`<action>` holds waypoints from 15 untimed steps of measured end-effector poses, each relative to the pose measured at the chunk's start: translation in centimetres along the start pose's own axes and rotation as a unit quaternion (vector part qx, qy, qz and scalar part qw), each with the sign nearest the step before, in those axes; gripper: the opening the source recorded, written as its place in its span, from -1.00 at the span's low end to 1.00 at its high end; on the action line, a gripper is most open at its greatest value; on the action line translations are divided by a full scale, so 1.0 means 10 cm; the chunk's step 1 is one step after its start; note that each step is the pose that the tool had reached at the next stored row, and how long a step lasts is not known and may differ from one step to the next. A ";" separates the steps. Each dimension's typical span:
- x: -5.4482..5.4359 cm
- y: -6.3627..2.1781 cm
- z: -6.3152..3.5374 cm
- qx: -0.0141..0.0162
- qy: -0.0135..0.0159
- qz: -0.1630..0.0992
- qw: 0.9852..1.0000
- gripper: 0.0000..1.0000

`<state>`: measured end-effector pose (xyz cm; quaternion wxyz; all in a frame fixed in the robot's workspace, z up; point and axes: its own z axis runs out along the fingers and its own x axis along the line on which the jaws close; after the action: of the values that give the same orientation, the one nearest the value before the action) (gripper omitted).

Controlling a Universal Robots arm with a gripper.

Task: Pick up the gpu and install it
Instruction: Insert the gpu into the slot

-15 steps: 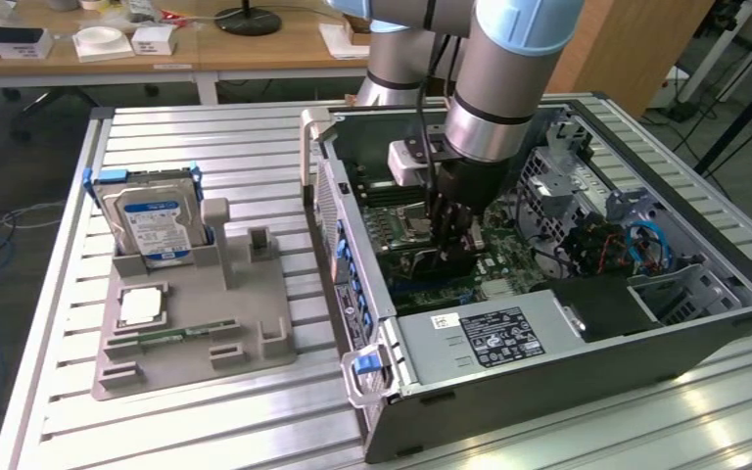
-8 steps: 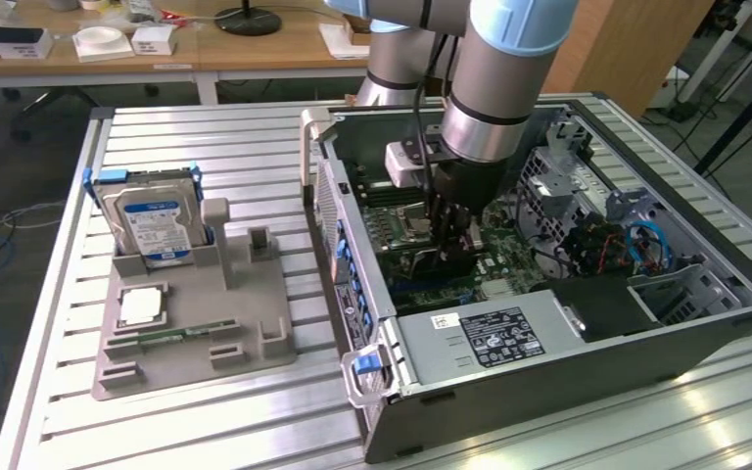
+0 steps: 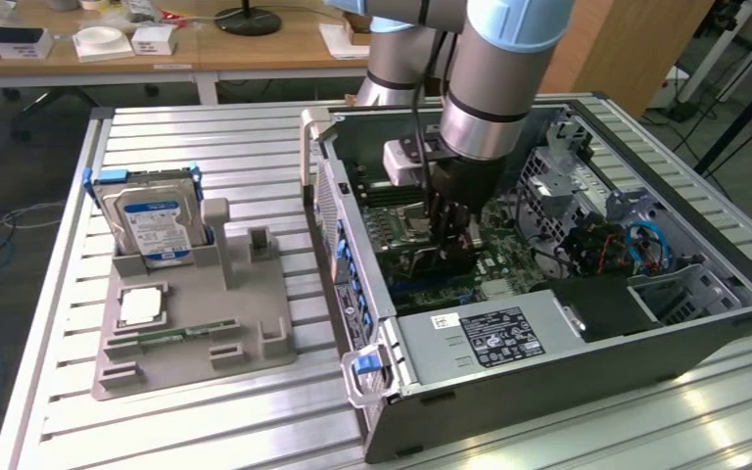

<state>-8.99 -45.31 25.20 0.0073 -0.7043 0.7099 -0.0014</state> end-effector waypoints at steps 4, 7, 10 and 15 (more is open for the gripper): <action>0.00 0.062 0.000 0.010 0.000 0.000 1.000 -0.48; 0.00 0.089 -0.001 0.015 0.000 0.000 1.000 -0.48; 0.00 0.092 0.000 0.016 0.000 0.000 1.000 -0.48; 0.00 0.093 0.014 0.018 0.000 0.000 1.000 -0.48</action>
<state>-9.93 -45.32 25.04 0.0196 -0.7041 0.7097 -0.0141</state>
